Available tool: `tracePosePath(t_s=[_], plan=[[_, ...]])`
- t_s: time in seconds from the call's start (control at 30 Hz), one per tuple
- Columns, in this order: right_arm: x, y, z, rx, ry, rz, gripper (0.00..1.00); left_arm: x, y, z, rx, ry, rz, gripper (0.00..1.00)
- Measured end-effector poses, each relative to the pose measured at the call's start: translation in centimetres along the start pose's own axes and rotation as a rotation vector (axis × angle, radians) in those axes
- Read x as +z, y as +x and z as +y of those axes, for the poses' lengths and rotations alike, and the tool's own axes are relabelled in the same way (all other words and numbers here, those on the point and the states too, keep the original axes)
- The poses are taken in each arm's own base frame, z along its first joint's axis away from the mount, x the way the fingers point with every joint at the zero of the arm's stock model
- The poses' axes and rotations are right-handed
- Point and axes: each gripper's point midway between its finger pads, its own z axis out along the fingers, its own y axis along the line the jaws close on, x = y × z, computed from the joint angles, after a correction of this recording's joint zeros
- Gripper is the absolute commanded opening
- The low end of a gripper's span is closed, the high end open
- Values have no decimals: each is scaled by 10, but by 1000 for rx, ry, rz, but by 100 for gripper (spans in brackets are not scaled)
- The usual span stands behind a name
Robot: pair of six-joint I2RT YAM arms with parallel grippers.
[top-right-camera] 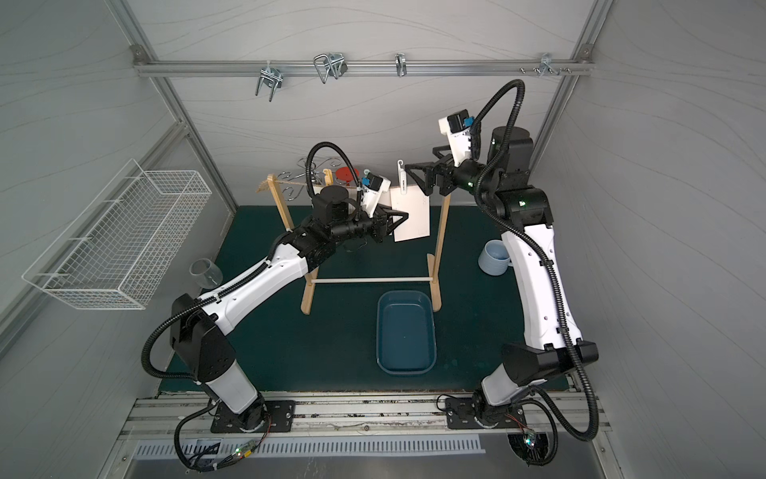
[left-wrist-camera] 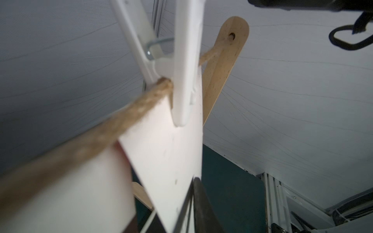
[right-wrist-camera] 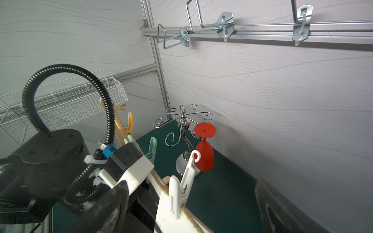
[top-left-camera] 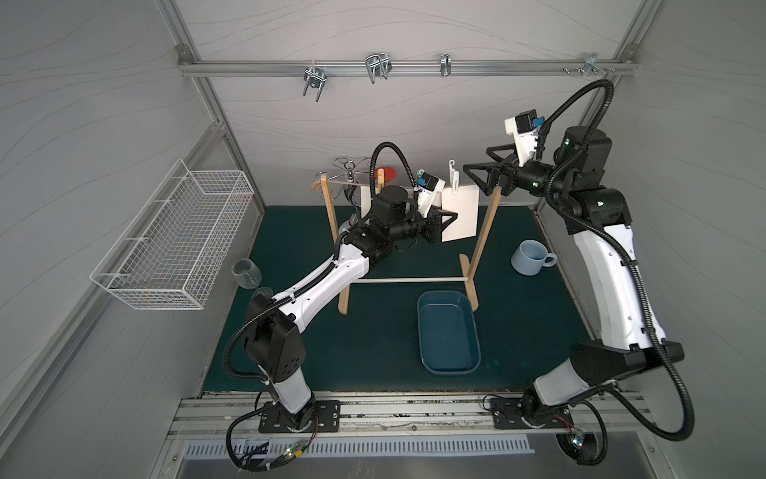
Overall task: Remove the postcards from the strings
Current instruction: Remove the clamp from the clothesline.
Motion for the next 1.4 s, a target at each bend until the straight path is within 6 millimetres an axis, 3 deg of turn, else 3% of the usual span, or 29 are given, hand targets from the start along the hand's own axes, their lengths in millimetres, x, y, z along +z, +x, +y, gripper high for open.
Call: tracePosePath(t_s=[0.43, 1.0, 1.4], plan=[[22, 18, -8, -2, -62, 70, 99, 0, 1, -3, 14, 20, 5, 8], [26, 19, 19, -49, -129, 92, 98, -3, 5, -6, 11, 72, 18, 5], [32, 26, 26, -64, -135, 122, 97, -4, 11, -2, 0, 91, 16, 5]])
